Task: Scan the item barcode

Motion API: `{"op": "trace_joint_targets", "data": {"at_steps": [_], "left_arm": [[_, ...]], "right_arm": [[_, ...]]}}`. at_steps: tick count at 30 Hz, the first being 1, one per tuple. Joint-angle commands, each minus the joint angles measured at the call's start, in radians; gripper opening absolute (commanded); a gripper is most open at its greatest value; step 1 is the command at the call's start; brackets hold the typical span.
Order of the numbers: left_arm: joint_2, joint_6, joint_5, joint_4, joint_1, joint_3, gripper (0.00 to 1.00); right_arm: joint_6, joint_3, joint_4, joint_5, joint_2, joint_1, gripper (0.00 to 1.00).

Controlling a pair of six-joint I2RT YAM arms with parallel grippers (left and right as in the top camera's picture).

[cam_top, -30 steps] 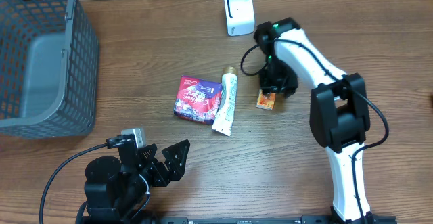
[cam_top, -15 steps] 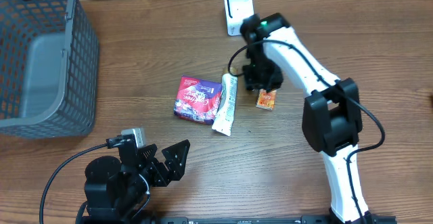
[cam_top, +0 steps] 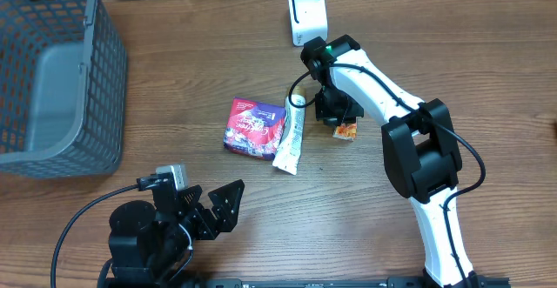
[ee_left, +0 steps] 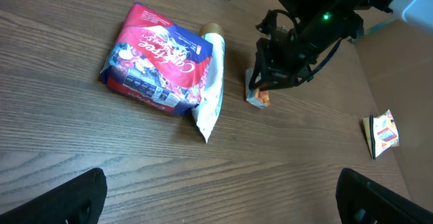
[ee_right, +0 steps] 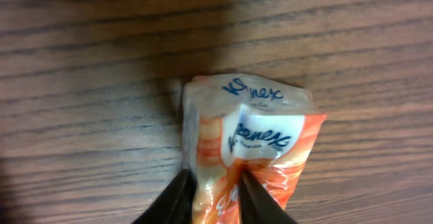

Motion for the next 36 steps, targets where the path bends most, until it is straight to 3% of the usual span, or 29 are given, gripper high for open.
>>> {"op": "trace_joint_targets", "data": {"at_steps": [1, 5, 7, 12, 17, 23, 26, 29, 31, 36], "left_arm": [[-0.007, -0.01, 0.007, 0.001, 0.004, 0.006, 1.0], [-0.007, -0.01, 0.007, 0.001, 0.004, 0.006, 1.0], [-0.007, -0.01, 0.007, 0.001, 0.004, 0.006, 1.0], [-0.007, -0.01, 0.007, 0.001, 0.004, 0.006, 1.0], [-0.005, -0.01, 0.007, 0.001, 0.004, 0.006, 1.0], [-0.005, -0.01, 0.007, 0.001, 0.004, 0.006, 1.0], [-0.005, -0.01, 0.007, 0.001, 0.004, 0.006, 1.0], [-0.005, -0.01, 0.007, 0.001, 0.004, 0.006, 1.0], [-0.005, -0.01, 0.007, 0.001, 0.004, 0.006, 1.0], [-0.005, -0.01, 0.007, 0.002, 0.004, 0.006, 1.0]], "right_arm": [[0.012, -0.001, -0.013, -0.02, -0.008, 0.0, 0.07], [0.003, 0.073, -0.083, -0.078, -0.009, -0.011, 0.04], [-0.071, 0.133, -0.116, -0.152, -0.009, -0.022, 0.04], [-0.263, 0.225, -0.127, -0.507, -0.009, -0.073, 0.04], [-0.338, 0.192, -0.1, -0.725, -0.008, -0.145, 0.04], [-0.323, -0.001, 0.023, -0.881, -0.008, -0.227, 0.04], [-0.277, -0.085, 0.086, -0.88, -0.008, -0.263, 0.06], [-0.272, -0.09, 0.082, -0.734, -0.009, -0.309, 0.35], [-0.241, -0.073, 0.047, -0.6, -0.009, -0.336, 0.43], [-0.239, 0.003, -0.056, -0.41, -0.009, -0.393, 0.46]]}}
